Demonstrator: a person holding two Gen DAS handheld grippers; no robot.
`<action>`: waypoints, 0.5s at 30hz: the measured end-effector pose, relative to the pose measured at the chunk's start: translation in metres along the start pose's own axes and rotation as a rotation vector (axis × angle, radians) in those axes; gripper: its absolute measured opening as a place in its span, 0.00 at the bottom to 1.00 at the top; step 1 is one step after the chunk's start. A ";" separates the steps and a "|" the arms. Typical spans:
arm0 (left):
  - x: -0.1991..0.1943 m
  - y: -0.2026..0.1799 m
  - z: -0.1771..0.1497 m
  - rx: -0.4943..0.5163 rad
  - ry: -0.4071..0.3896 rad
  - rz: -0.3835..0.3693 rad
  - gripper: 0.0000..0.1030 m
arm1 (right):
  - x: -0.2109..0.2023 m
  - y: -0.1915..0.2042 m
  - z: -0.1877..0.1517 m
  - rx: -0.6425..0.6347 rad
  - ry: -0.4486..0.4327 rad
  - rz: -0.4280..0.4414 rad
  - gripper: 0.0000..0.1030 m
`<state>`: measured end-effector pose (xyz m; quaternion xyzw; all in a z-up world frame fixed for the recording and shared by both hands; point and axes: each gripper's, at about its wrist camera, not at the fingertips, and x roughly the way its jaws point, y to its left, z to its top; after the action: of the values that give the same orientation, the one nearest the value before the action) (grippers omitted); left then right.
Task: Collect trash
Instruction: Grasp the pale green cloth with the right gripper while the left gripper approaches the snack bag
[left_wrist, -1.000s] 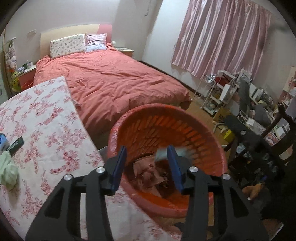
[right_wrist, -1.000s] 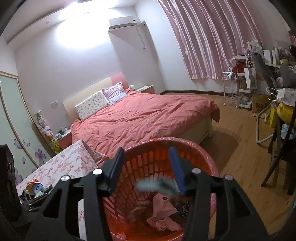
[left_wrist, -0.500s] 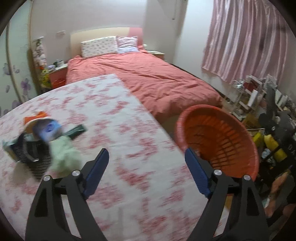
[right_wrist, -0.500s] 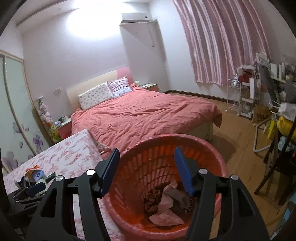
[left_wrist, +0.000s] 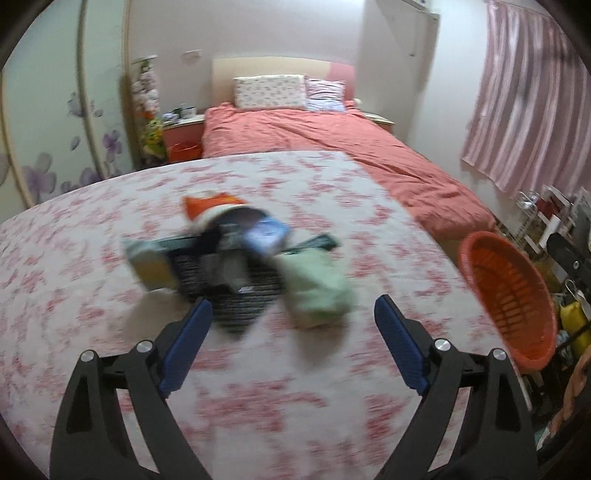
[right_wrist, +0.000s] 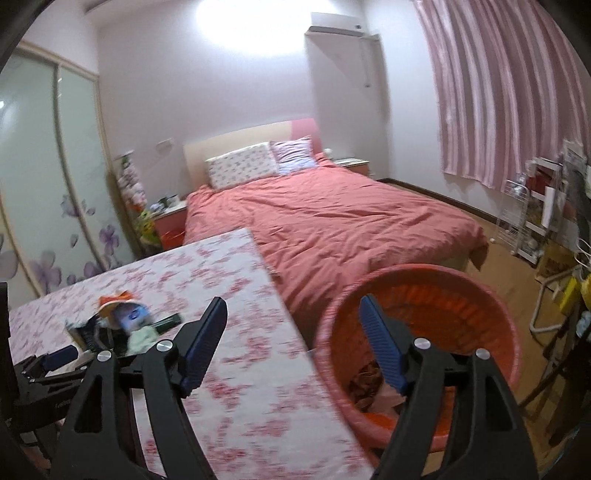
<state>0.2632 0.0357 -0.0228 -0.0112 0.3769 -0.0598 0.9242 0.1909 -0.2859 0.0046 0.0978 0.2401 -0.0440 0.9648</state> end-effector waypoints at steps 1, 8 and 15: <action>-0.001 0.007 0.000 -0.008 0.000 0.012 0.85 | 0.004 0.009 0.000 -0.013 0.014 0.025 0.72; -0.013 0.067 -0.004 -0.077 -0.052 0.121 0.85 | 0.026 0.060 -0.008 -0.060 0.092 0.135 0.71; -0.019 0.107 -0.009 -0.151 -0.042 0.110 0.85 | 0.050 0.111 -0.027 -0.134 0.189 0.221 0.68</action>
<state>0.2547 0.1439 -0.0230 -0.0615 0.3607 0.0197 0.9304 0.2368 -0.1736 -0.0237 0.0629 0.3201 0.0877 0.9412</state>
